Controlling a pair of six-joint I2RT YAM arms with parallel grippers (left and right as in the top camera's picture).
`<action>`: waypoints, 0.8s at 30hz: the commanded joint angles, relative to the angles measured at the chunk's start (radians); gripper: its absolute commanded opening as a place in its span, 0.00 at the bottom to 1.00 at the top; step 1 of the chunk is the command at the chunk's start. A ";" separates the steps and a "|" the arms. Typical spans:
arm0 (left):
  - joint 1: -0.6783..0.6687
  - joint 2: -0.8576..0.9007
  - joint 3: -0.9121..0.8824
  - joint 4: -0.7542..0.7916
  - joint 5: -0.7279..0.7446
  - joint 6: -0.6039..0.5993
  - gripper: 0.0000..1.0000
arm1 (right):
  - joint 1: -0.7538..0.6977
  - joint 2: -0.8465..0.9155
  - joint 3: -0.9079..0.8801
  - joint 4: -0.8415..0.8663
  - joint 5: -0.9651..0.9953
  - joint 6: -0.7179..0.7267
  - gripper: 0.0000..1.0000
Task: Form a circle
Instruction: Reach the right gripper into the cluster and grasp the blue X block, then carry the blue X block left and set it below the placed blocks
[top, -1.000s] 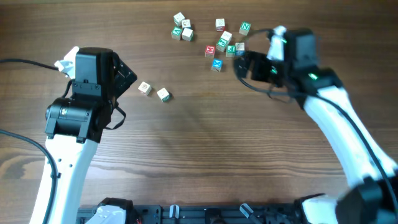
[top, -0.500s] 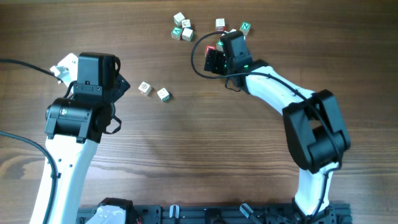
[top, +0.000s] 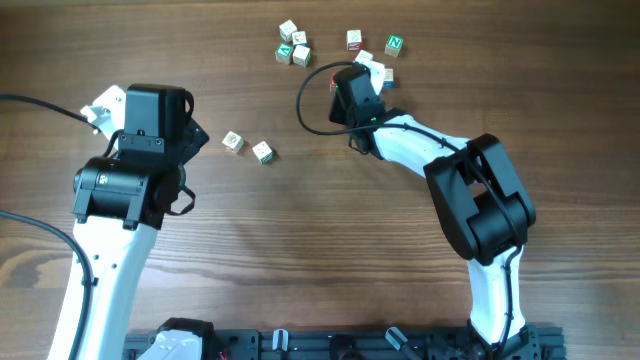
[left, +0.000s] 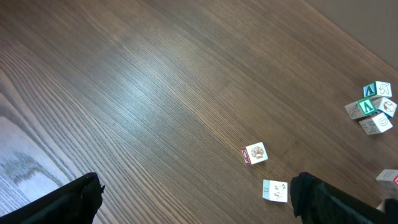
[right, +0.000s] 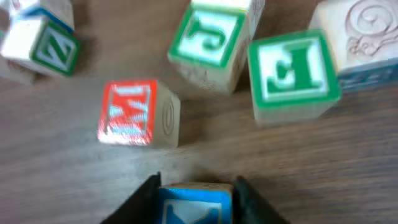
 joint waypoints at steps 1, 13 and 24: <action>0.005 0.006 -0.005 0.003 -0.025 0.013 1.00 | -0.002 0.022 0.011 -0.003 -0.025 -0.072 0.29; 0.391 -0.011 -0.005 0.018 0.237 0.012 1.00 | 0.031 -0.318 0.011 -0.360 -0.369 -0.148 0.25; 0.514 0.005 -0.005 0.006 0.426 0.012 1.00 | 0.356 -0.298 -0.004 -0.417 -0.226 -0.171 0.24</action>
